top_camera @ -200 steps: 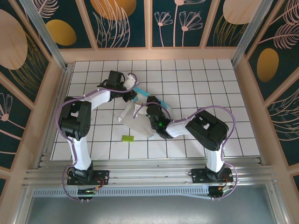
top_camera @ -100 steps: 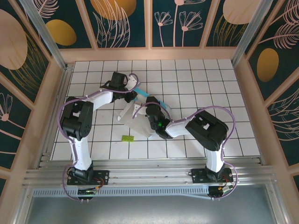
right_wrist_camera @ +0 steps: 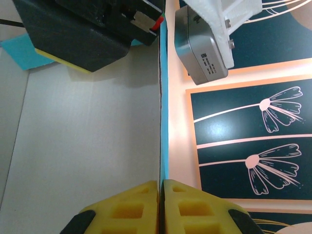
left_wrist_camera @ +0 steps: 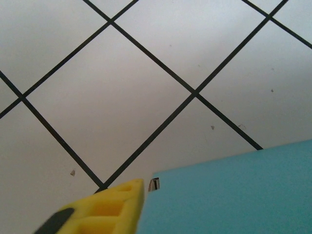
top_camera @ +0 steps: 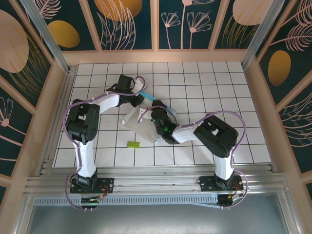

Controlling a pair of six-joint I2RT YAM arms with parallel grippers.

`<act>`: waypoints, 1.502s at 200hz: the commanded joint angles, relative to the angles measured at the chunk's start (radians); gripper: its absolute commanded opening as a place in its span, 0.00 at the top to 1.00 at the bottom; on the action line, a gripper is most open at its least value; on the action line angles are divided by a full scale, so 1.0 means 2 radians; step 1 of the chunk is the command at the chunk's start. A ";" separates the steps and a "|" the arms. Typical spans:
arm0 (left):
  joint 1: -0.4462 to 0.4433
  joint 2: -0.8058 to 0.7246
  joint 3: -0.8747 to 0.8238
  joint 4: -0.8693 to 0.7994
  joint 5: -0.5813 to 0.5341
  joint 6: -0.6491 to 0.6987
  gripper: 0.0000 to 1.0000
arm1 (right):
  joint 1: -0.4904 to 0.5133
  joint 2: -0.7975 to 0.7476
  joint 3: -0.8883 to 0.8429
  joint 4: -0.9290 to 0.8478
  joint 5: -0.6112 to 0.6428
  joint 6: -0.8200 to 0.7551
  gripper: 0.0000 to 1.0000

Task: Fold the paper box

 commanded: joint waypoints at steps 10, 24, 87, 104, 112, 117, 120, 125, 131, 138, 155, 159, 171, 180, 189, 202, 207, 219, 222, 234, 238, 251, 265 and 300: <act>-0.005 0.025 0.020 -0.032 -0.024 0.003 0.89 | 0.007 0.000 0.003 -0.027 -0.018 0.021 0.89; -0.006 0.028 0.023 -0.032 -0.031 -0.003 0.93 | 0.007 0.000 0.004 -0.027 -0.019 0.023 0.89; -0.013 0.028 0.021 -0.025 -0.064 -0.011 0.79 | 0.008 -0.002 0.003 -0.026 -0.020 0.029 0.89; -0.014 0.027 0.019 -0.024 -0.065 -0.012 0.94 | 0.008 -0.002 0.003 -0.025 -0.020 0.031 0.89; -0.013 0.026 0.019 -0.022 -0.064 -0.014 1.00 | 0.008 -0.002 0.004 -0.025 -0.019 0.032 0.89; -0.013 0.026 0.019 -0.021 -0.064 -0.016 1.00 | 0.008 -0.001 0.004 -0.024 -0.019 0.032 0.89; -0.013 0.026 0.019 -0.020 -0.064 -0.017 1.00 | 0.008 -0.001 0.004 -0.024 -0.019 0.032 0.89; -0.013 0.025 0.019 -0.019 -0.063 -0.019 1.00 | 0.008 -0.001 0.004 -0.024 -0.019 0.032 0.88; -0.013 0.024 0.018 -0.018 -0.060 -0.021 1.00 | 0.008 -0.001 0.004 -0.024 -0.018 0.033 0.88; -0.013 0.021 0.016 -0.014 -0.055 -0.025 1.00 | 0.008 -0.001 0.004 -0.024 -0.018 0.034 0.88; -0.013 0.000 -0.001 0.004 -0.032 -0.033 0.83 | 0.008 -0.001 0.003 -0.023 -0.018 0.035 0.88; -0.013 -0.007 -0.006 0.008 -0.025 -0.036 0.79 | 0.008 -0.001 0.003 -0.024 -0.018 0.035 0.88; -0.013 -0.027 -0.021 0.021 -0.008 -0.042 0.70 | 0.008 -0.001 0.003 -0.025 -0.019 0.034 0.88; -0.013 -0.043 -0.031 0.029 -0.003 -0.049 0.67 | 0.008 -0.002 0.003 -0.025 -0.020 0.033 0.88; -0.013 -0.057 -0.040 0.033 -0.002 -0.052 0.66 | 0.007 -0.002 0.003 -0.025 -0.021 0.033 0.88; -0.013 -0.077 -0.052 0.037 -0.005 -0.055 0.65 | 0.007 -0.003 0.004 -0.026 -0.022 0.033 0.88; -0.013 -0.086 -0.056 0.039 -0.007 -0.057 0.64 | 0.006 -0.002 0.005 -0.027 -0.022 0.033 0.88; -0.012 -0.101 -0.064 0.040 -0.013 -0.062 0.63 | 0.005 -0.002 0.005 -0.028 -0.024 0.033 0.88; -0.012 -0.105 -0.066 0.039 -0.014 -0.063 0.63 | 0.005 -0.002 0.005 -0.027 -0.024 0.033 0.88; -0.011 -0.122 -0.075 0.040 -0.015 -0.070 0.63 | 0.003 -0.003 0.005 -0.029 -0.027 0.032 0.88; -0.009 -0.129 -0.080 0.042 -0.014 -0.074 0.63 | 0.002 -0.003 0.005 -0.030 -0.027 0.032 0.88; -0.004 -0.155 -0.097 0.056 -0.004 -0.093 0.62 | -0.003 -0.007 0.006 -0.034 -0.033 0.032 0.88; 0.010 -0.198 -0.126 0.085 0.019 -0.126 0.62 | -0.011 -0.014 0.009 -0.044 -0.053 0.035 0.88; 0.060 -0.291 -0.198 0.176 0.021 -0.247 0.60 | -0.045 -0.037 0.034 -0.109 -0.163 0.060 0.88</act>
